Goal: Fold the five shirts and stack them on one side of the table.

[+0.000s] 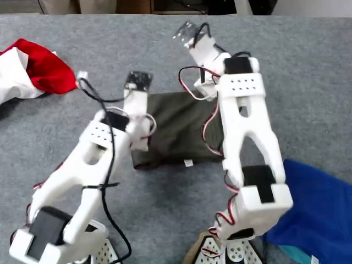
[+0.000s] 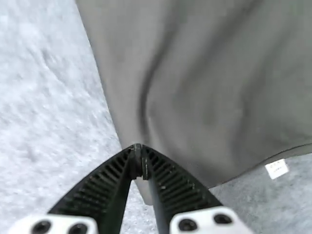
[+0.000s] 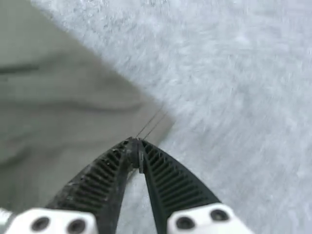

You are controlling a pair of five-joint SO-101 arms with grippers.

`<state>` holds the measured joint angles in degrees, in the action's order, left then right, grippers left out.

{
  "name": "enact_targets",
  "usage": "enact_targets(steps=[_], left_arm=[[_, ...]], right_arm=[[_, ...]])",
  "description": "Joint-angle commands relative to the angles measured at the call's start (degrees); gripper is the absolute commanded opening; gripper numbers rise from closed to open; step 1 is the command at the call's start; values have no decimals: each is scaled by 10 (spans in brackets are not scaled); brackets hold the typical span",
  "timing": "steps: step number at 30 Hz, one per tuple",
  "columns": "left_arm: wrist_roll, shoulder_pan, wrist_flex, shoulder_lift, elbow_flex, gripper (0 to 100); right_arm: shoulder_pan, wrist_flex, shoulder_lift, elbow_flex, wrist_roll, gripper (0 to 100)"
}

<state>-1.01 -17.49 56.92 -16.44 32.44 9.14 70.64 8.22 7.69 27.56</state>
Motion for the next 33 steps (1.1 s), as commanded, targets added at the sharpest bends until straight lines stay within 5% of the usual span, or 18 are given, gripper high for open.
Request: enact_targets(steps=[1, 8, 19, 29, 33], left_arm=[[-11, 26, 32, -64, -49, 19], [-75, 130, 67, -192, -14, 19], [-152, 328, 68, -288, 82, 19], [-153, 378, 62, -287, 91, 19], [-154, 364, 55, -287, 91, 19]], right_arm=[[3, 76, -67, 12, -21, 9], [-7, 258, -178, -28, -20, 5], [-18, 302, -357, -241, -40, 9], [38, 169, -272, -305, -450, 299], [87, 141, -195, -302, -552, 354]])
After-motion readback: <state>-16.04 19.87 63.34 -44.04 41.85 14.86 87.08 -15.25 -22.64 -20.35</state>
